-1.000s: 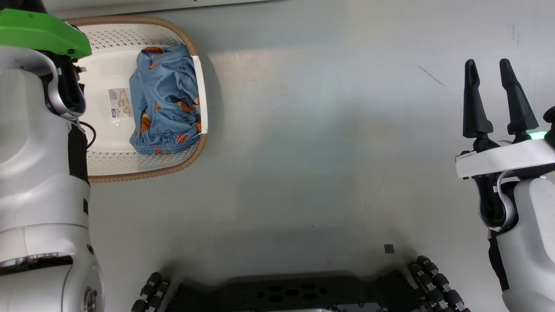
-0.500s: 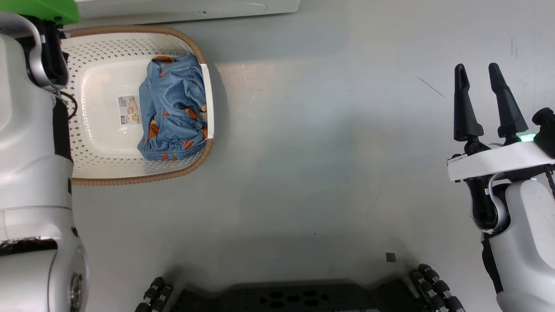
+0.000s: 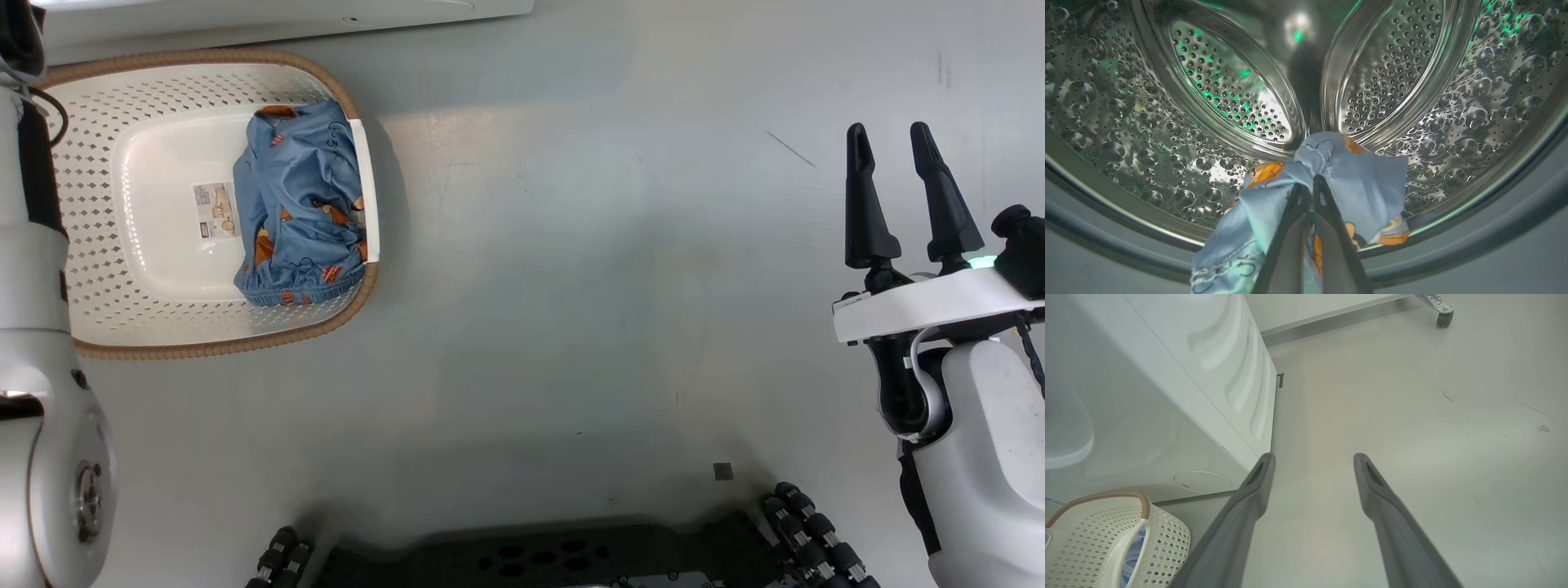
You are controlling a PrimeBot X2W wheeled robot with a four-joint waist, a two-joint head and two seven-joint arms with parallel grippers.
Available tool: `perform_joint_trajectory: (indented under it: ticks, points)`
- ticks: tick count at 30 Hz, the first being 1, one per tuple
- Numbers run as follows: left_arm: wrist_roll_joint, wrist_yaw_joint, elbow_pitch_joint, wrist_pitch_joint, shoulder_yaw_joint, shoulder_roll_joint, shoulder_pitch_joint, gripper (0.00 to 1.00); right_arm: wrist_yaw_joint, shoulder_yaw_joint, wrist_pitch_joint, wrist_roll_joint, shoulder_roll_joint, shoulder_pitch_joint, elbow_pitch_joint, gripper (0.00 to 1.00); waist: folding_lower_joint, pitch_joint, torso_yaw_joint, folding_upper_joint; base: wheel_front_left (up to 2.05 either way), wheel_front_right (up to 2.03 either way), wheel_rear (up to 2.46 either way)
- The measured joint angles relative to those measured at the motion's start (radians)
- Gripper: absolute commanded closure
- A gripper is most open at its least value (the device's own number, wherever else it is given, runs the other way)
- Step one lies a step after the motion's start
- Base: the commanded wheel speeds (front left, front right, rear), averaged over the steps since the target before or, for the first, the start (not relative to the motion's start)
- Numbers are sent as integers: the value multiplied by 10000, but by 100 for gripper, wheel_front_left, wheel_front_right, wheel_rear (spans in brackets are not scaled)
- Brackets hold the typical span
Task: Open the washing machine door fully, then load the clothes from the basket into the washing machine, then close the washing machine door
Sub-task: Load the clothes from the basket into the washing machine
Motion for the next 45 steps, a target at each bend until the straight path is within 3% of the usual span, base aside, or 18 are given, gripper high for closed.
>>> perform_joint_trajectory:
  ticks: [8, 29, 39, 45]
  points:
    - [161, -6, 142, 219, -94, 347, -724, 100, 0, 19, 0, 82, 4, 1, -8, 0, 0, 286, -141, 0, 0, 0, 0]
    - [198, -40, 299, 470, -309, 596, -2149, 100, 0, -2, 0, 201, -10, 150, -150, 0, 0, 1156, -214, 0, 0, 0, 0]
    - [374, -56, 117, -280, -579, 715, -2753, 100, 0, 117, 0, 244, 15, 150, -153, 0, 0, 1569, -225, 0, 0, 0, 0]
    - [408, -98, 612, -17, -686, 681, -2917, 100, 0, 150, 0, 244, 19, 140, -138, 0, 0, 1630, -249, 0, 0, 0, 0]
